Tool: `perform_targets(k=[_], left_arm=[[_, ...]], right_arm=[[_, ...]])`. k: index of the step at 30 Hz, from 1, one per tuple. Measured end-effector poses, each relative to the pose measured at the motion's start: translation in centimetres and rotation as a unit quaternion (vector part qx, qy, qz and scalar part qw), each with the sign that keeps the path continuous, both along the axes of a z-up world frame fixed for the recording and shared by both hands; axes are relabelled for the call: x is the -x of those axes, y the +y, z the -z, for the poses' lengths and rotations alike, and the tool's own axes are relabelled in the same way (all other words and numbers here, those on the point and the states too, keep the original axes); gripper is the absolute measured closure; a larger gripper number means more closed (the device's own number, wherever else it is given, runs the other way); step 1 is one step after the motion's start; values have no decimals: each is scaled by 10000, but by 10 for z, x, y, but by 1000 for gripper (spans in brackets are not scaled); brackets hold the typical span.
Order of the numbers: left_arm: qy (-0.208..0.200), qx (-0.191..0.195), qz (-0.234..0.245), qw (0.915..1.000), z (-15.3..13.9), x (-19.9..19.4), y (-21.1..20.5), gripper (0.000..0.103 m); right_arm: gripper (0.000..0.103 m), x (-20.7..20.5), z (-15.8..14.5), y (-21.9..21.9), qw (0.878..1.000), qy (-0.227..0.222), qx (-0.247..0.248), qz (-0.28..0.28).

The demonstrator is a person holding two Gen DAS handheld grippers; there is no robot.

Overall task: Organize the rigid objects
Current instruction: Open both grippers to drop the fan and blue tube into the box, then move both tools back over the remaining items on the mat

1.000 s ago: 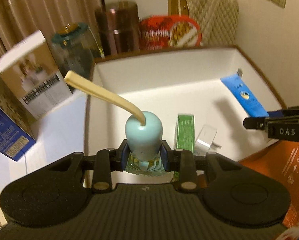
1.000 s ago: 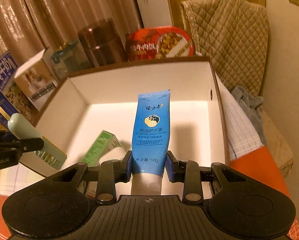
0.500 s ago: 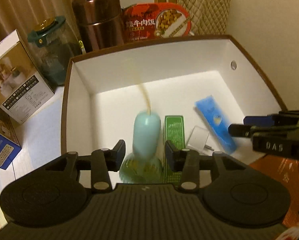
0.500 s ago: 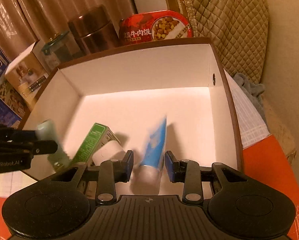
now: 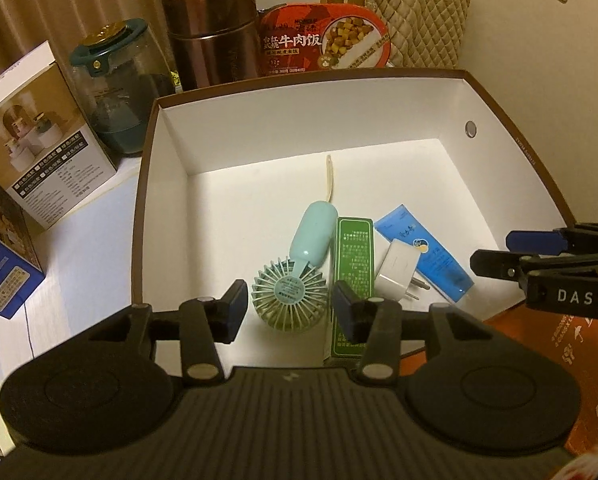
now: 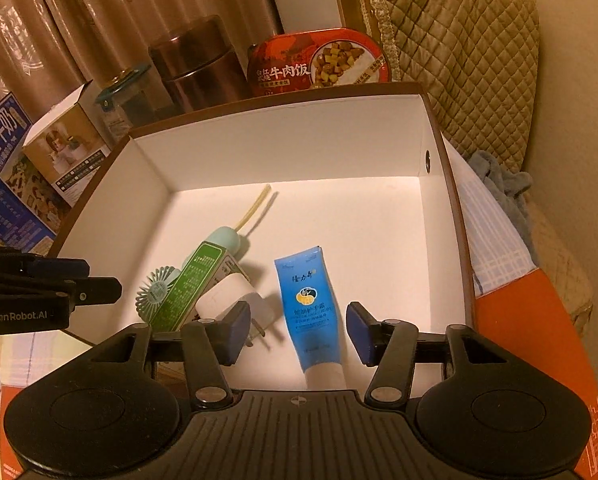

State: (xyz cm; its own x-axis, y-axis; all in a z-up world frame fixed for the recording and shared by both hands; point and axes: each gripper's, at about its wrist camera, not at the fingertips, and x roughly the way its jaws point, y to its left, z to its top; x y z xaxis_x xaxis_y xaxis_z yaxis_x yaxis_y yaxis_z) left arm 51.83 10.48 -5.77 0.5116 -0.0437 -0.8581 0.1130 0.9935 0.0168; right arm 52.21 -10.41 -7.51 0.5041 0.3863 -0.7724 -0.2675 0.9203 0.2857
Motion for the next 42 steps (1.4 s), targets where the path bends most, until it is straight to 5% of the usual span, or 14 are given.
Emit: perform_targets(k=[15, 30, 42], left_arm=[[-345, 287, -72, 9990, -27, 35, 4, 61], [-833, 537, -374, 9944, -60, 126, 21, 61], [-837, 655, -285, 9939, -56, 198, 20, 61]], right_arm=[[52, 35, -26, -11, 9996, -164, -213, -12], [52, 112, -66, -27, 9970, -608, -463, -124], [51, 183, -64, -27, 9976, -511, -408, -239]])
